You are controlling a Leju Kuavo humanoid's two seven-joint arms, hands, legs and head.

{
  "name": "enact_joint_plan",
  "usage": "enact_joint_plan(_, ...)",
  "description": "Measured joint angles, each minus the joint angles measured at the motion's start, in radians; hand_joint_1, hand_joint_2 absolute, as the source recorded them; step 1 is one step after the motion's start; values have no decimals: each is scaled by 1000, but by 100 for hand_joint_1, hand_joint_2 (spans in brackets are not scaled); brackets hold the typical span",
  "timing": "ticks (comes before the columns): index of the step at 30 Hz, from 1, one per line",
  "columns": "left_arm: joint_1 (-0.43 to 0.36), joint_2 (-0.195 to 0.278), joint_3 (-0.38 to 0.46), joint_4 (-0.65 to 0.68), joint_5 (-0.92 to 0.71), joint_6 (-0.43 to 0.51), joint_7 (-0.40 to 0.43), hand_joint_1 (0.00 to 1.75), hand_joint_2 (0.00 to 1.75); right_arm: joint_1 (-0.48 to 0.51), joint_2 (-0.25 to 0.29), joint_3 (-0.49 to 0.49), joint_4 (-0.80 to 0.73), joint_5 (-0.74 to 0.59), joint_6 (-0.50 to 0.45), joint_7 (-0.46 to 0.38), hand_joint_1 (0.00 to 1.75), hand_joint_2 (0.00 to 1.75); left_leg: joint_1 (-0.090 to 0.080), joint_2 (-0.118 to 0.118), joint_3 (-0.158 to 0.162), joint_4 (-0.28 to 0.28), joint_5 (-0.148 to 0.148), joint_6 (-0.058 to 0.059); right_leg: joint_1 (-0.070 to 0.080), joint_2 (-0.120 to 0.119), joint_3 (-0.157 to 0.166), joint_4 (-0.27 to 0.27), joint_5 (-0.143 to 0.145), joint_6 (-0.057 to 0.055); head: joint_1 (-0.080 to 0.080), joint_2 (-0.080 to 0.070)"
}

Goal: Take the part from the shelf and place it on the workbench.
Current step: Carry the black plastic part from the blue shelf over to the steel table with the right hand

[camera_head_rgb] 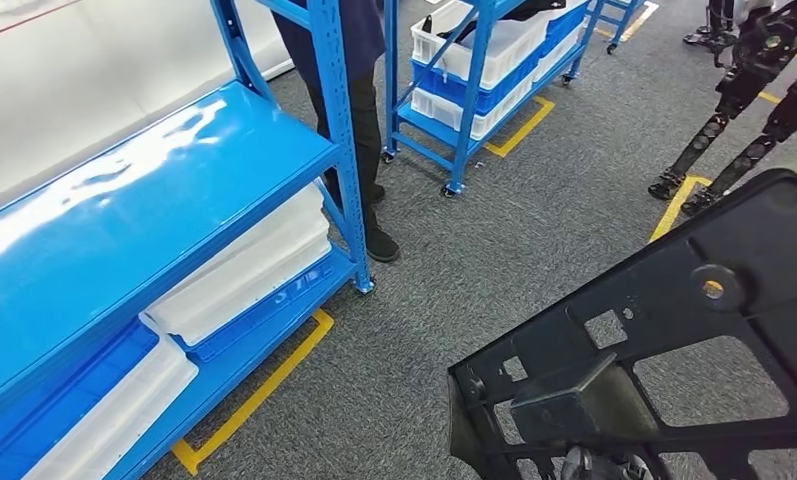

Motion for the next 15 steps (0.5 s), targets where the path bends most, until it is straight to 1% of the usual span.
enact_joint_plan(1, 0, 0, 0, 0, 0, 0, 0, 0, 0, -1, 1, -1, 0, 0, 0, 0, 175, 175, -2, 9, 1, 4, -5, -6, 3, -13, 20, -38, 7, -5, 0, 0)
enact_joint_plan(2, -1, 0, 0, 0, 0, 0, 0, 0, 0, -1, 3, -1, 1, 0, 0, 0, 175, 175, -4, 17, 3, 6, -8, -12, 7, -18, 26, -52, 4, -11, -1, 0)
enact_joint_plan(3, -3, 0, 0, 0, 0, 0, 0, 0, 0, -1, 5, -3, 1, 0, 0, 0, 175, 175, -5, 25, 5, 7, -11, -17, 11, -7, 24, -52, 4, -18, -1, 0)
enact_joint_plan(4, -4, 0, 0, 0, 0, 0, 0, 0, 0, 0, 6, -4, 1, 0, 0, 0, 175, 175, -4, 30, 8, 6, -13, -22, 11, 5, 23, -53, 5, -24, -1, 0)
enact_joint_plan(5, -5, 0, 0, 0, 0, 0, 0, 0, 0, 0, 8, -5, 1, 0, 0, 0, 175, 175, -1, 18, 9, 10, -21, -27, 10, 15, 22, -56, 7, -30, -1, 0)
enact_joint_plan(6, -6, 0, 0, 0, 0, 0, 0, 0, 0, 0, 10, -6, 1, 0, 0, 0, 175, 175, 2, -5, 4, 28, -37, -31, 8, 26, 21, -59, 10, -37, -1, 0)
enact_joint_plan(7, -5, 0, 0, 0, 0, 1, -1, 0, 0, -1, 12, -6, 0, 0, 0, 0, 175, 175, 4, -35, -11, 63, -64, -34, 6, 35, 21, -62, 13, -43, -1, 0)
enact_joint_plan(8, -4, 0, 0, 0, 0, 1, -1, 0, 0, -1, 14, -6, 0, 0, 1, 0, 175, 175, 6, -65, -35, 119, -98, -35, 7, 45, 19, -62, 14, -47, -1, 0)
enact_joint_plan(9, -2, 0, 0, 0, -2, 1, -1, 0, 0, -2, 16, -6, 1, 0, 3, 0, 175, 175, 6, -80, -68, 189, -132, -36, 8, 57, 17, -62, 15, -50, -1, 0)
enact_joint_plan(10, 0, 0, 0, 0, -4, 1, -1, 0, 0, -1, 17, -6, 1, 0, 5, 0, 175, 175, 7, -86, -98, 252, -155, -36, 9, 71, 16, -62, 16, -52, -1, 0)
enact_joint_plan(11, 2, 0, 0, 0, -7, 0, -1, 0, 0, 0, 18, -6, 1, 1, 9, 0, 175, 175, 6, -88, -119, 291, -160, -35, 11, 85, 16, -61, 16, -52, -1, 0)
enact_joint_plan(12, 2, 0, 0, 0, -9, -1, -1, 0, 0, 1, 18, -6, 1, 3, 13, 1, 175, 175, 6, -90, -123, 292, -143, -34, 12, 101, 17, -60, 16, -53, -1, 0)
enact_joint_plan(13, 3, 1, -1, 0, -12, -2, -1, 0, 0, 2, 19, -6, 1, 6, 16, 1, 175, 175, 6, -95, -109, 251, -107, -30, 12, 117, 18, -59, 16, -52, -1, 0)
enact_joint_plan(14, 3, 2, -1, 0, -14, -3, -1, 0, 0, 4, 20, -6, 1, 11, 17, 1, 175, 175, 7, -114, -84, 185, -63, -26, 11, 132, 19, -58, 16, -52, -1, 0)
enact_joint_plan(15, 3, 4, -2, 0, -18, -3, -1, 0, 0, 7, 21, -5, 1, 16, 18, 1, 175, 175, 7, -139, -59, 120, -29, -21, 12, 145, 19, -56, 16, -50, -1, 0)
